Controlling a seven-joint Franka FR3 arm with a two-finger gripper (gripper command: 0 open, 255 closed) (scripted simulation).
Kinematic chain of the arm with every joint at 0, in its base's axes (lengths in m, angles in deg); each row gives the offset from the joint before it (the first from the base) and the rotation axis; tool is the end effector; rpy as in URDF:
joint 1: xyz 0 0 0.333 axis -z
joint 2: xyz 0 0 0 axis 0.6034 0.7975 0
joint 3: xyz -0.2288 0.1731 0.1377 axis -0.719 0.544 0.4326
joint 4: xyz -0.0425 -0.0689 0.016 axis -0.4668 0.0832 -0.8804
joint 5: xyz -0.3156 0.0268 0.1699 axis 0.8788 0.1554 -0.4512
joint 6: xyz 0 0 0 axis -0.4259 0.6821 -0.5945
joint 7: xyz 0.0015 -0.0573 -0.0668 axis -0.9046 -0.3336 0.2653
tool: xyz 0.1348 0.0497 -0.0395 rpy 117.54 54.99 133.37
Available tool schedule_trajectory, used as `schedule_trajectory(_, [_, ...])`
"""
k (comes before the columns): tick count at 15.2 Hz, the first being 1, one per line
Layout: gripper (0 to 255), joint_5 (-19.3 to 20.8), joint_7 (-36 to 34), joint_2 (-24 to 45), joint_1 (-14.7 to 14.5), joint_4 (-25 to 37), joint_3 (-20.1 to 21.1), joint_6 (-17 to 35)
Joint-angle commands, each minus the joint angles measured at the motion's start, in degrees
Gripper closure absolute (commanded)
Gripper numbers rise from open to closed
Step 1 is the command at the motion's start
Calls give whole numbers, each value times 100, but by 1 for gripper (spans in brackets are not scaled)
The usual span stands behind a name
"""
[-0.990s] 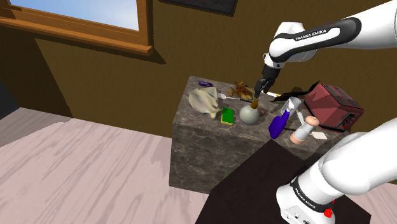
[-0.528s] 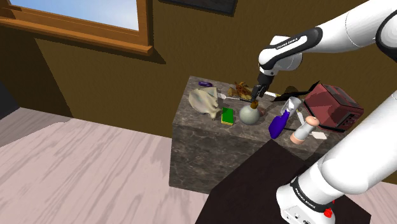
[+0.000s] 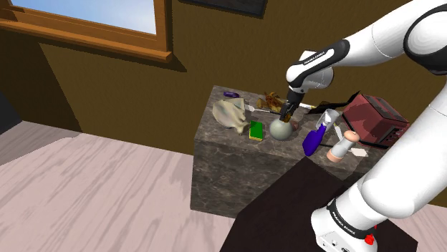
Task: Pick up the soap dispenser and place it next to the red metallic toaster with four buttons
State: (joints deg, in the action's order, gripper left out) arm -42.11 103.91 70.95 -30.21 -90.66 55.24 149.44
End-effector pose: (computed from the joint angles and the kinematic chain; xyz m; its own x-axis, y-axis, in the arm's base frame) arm 0.4239 -0.2358 0.2766 0.9970 0.0434 -0.0637 0.0412 -0.9985 -0.0358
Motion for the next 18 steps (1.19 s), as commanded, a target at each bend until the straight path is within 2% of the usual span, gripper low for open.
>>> schedule_trajectory(1, [0, -13, 11, 20, 3, -7, 1, 28])
schedule_trajectory(7, [0, -12, 11, 19, 3, -7, 1, 27])
schedule_trajectory(8, [255, -12, 11, 19, 3, -7, 1, 27])
schedule_trajectory(18, [255, 24, -15, -42, -2, 10, -6, -45])
